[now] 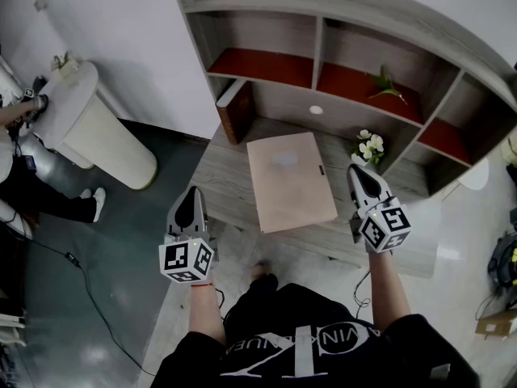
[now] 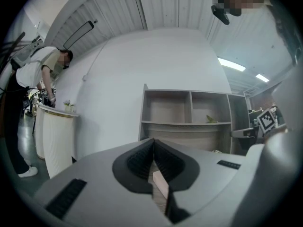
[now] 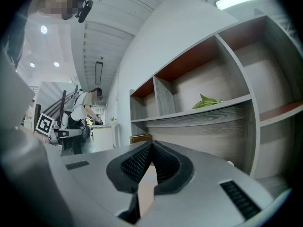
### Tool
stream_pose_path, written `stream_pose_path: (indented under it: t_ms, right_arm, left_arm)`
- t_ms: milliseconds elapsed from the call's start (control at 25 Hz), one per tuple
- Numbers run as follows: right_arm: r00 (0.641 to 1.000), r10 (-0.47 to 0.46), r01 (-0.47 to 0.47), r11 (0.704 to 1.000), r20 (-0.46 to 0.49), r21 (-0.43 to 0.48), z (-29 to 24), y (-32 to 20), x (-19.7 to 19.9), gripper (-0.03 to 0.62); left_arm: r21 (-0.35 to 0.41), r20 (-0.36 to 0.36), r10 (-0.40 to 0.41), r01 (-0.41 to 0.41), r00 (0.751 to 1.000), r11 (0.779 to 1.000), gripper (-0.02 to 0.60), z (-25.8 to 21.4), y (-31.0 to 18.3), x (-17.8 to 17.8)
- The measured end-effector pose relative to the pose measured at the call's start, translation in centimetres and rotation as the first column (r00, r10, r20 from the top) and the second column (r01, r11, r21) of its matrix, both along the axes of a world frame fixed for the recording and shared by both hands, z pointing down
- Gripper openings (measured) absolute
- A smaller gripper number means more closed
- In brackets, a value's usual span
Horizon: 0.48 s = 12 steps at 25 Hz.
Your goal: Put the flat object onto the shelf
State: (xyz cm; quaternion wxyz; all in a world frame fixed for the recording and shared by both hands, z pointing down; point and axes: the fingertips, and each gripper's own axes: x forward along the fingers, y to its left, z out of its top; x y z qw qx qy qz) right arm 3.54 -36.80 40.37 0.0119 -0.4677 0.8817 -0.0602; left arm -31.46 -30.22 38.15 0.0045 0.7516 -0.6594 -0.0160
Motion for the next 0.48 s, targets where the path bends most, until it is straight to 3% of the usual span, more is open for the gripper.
stream_pose_path:
  t_ms: [480]
  right_arm:
    - [1.000,-0.007,0.007,1.000,-0.004,-0.001,0.14,-0.19,-0.07,0.009]
  left_arm:
    - [-0.001,-0.001,-0.011,0.011,1.000,1.000,0.006,-0.11,0.17,-0.20]
